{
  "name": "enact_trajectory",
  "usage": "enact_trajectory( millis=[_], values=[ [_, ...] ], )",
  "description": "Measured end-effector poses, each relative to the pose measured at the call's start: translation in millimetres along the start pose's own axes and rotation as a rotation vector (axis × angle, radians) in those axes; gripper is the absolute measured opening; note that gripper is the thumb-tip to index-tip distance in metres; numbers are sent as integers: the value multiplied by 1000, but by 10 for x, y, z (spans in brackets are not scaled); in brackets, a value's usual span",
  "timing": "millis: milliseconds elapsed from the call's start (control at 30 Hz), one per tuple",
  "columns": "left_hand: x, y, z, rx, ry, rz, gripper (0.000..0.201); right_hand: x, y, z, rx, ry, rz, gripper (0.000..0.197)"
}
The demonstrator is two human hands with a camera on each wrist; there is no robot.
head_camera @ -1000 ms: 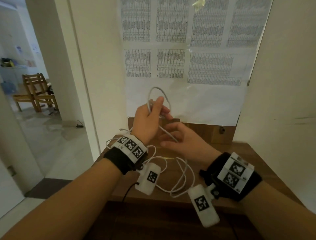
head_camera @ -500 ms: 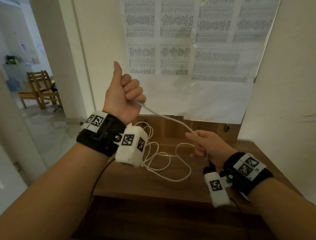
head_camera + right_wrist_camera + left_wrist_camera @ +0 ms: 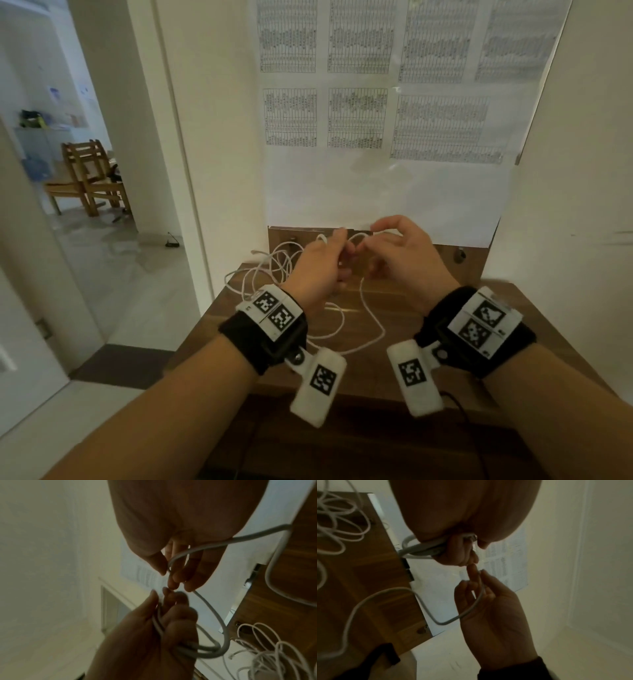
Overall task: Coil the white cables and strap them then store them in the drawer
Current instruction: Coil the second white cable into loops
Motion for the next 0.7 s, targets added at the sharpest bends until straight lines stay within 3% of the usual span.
enact_trajectory(
  millis=[100,200,333,400,467,533,633,700],
  values=[
    [8,43,-110,-81,-120,6,49,67,-103,30,-130,-115,-14,25],
    [44,25,-127,-191,-241,-78,56,122,-129,120,-250,-240,-51,23],
    [17,14,-111,-284,-432,-113,45,154,-135,205,-260,-334,-113,22],
    [-9,38,-73,-299,-594,-54,43,127,-175,234,-270,-331,-76,25],
    [-43,75,-4,-282,-782,-11,44,92,-195,272,-282,-377,18,41],
    [-58,91,60,-281,-868,-70,45,84,-155,349,-155,-339,86,55],
    [22,-27,138,-312,-793,-305,48,140,-61,407,215,17,-80,72],
    [66,-92,129,-345,-689,-395,48,125,-29,378,264,126,-160,69]
  ],
)
Point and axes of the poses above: each hand's wrist, its own y-axis towards the middle knuckle, its own x-axis out of the palm, z = x × y, the point moved 3 cm from there along y, towards the middle knuckle, and after that the axes turned 8 degrees about z, right-handed, at the moved point
